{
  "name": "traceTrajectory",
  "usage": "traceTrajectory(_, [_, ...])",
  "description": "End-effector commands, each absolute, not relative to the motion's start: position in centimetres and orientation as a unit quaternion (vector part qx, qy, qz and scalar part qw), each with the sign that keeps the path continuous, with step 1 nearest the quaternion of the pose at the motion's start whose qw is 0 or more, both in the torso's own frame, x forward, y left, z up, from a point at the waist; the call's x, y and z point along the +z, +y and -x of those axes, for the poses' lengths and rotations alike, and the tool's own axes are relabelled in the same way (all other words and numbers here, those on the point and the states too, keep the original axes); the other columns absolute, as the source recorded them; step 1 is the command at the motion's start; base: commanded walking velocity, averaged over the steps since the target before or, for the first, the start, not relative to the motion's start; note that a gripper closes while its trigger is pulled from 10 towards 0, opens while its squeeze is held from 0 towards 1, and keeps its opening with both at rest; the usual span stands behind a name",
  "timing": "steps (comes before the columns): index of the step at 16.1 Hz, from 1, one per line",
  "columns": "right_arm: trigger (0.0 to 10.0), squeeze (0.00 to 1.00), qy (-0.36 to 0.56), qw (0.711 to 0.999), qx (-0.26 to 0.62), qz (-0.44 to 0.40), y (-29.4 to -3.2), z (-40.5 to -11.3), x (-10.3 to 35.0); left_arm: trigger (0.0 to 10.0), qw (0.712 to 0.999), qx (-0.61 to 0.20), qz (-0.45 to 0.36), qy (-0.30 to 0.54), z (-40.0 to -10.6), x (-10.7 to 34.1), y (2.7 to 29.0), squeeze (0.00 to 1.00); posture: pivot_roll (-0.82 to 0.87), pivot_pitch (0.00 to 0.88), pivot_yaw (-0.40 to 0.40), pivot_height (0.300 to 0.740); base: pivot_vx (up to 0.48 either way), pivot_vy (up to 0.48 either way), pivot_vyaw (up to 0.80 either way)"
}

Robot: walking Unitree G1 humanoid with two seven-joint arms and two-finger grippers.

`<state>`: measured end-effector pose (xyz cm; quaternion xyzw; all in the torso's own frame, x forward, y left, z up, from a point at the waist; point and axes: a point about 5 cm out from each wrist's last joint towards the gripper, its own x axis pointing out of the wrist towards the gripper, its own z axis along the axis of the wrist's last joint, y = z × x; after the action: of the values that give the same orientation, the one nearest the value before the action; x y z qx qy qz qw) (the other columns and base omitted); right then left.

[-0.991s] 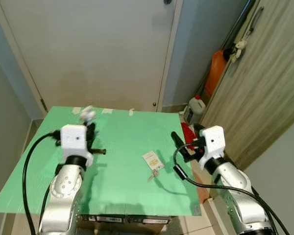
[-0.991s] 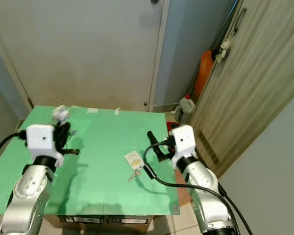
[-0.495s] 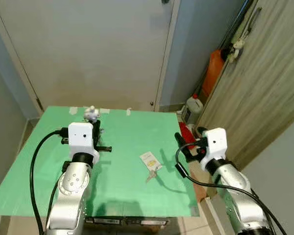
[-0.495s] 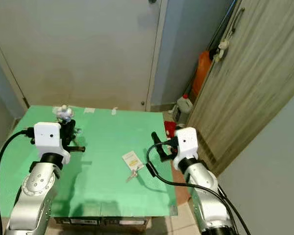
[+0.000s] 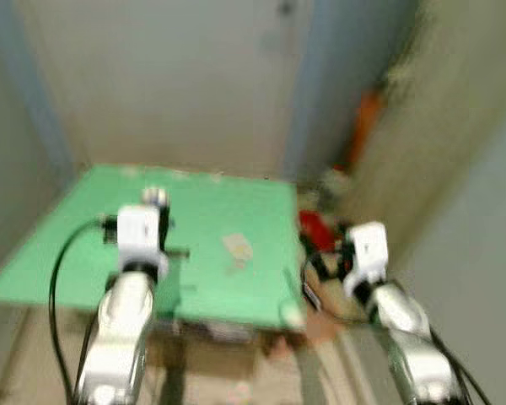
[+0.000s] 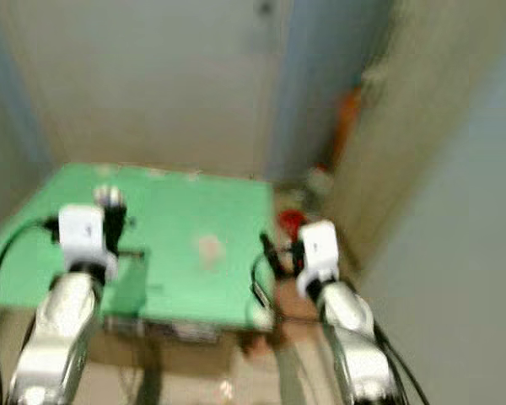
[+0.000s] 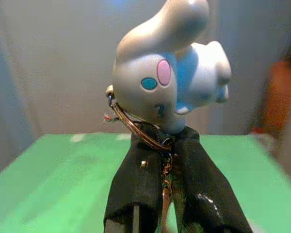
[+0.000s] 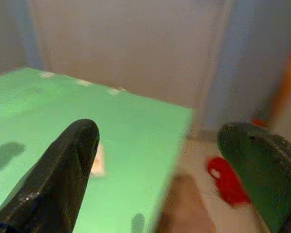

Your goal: Hang keys on a hook

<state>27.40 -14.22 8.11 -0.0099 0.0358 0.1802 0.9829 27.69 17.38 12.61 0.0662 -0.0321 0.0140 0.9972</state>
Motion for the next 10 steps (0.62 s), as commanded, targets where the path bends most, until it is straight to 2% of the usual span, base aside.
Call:
traceTrajectory(1, [10.0,0.0,0.025,0.983,0.181,0.016,-14.2,-27.5,8.6,0.0,0.997,0.007,-0.071,-0.031,-27.8,12.6,17.2,0.0,0.01,0.0,-0.038,0.74,0.0,-0.446,0.0])
traceTrajectory(9, [10.0,0.0,0.026,0.984,0.174,0.013,-14.2,-27.3,8.3,0.0,0.995,-0.025,-0.084,-0.038,-27.9,12.5,16.3,0.0,-0.01,0.0,-0.017,0.74,0.0,-0.458,0.0])
traceTrajectory(10, [10.0,0.0,0.027,0.984,0.174,0.013,-14.3,-27.3,8.3,0.0,0.996,-0.026,-0.08,-0.042,-27.9,12.6,16.2,0.0,-0.01,0.0,-0.016,0.74,0.0,0.0,0.0])
